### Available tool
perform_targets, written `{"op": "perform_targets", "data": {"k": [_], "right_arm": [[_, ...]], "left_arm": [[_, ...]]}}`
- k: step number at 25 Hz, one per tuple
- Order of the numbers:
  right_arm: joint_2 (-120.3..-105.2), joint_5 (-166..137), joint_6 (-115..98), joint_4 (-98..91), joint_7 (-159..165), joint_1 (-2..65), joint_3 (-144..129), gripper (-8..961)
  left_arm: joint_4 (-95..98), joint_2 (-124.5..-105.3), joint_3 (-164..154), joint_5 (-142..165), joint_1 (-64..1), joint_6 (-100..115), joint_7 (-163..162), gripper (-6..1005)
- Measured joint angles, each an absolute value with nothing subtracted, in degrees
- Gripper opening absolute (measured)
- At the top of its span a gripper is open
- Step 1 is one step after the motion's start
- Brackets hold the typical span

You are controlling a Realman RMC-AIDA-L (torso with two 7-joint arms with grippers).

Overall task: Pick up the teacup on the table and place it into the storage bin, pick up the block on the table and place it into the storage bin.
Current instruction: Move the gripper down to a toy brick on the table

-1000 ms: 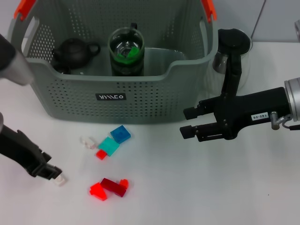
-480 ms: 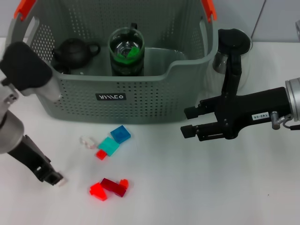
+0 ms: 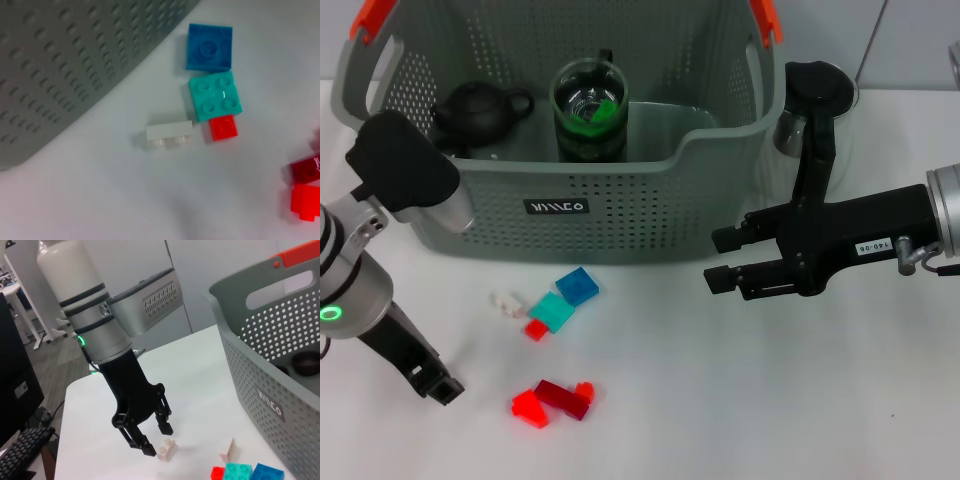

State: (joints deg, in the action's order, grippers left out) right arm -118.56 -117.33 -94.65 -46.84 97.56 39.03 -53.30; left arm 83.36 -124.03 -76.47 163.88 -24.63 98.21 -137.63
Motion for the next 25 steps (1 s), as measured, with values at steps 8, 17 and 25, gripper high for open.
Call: {"op": "perform_targets", "data": {"k": [8, 17, 25], "right_arm": [[-118.56, -117.33, -94.72, -46.84, 97.55, 38.92, -53.24, 610], [-118.56, -117.33, -94.86, -46.84, 97.55, 38.67, -53.14, 609], [-118.56, -117.34, -95.03, -46.84, 97.55, 38.64, -53.02, 609]], "left_arm": [[80.10, -123.26, -75.88, 163.93, -25.81, 97.06, -140.10, 560], [80.25, -123.13, -75.94, 163.92, -25.95, 97.00, -140.59, 588], [79.34, -123.13, -76.29, 163.91, -25.94, 96.85, -140.62, 671]]}}
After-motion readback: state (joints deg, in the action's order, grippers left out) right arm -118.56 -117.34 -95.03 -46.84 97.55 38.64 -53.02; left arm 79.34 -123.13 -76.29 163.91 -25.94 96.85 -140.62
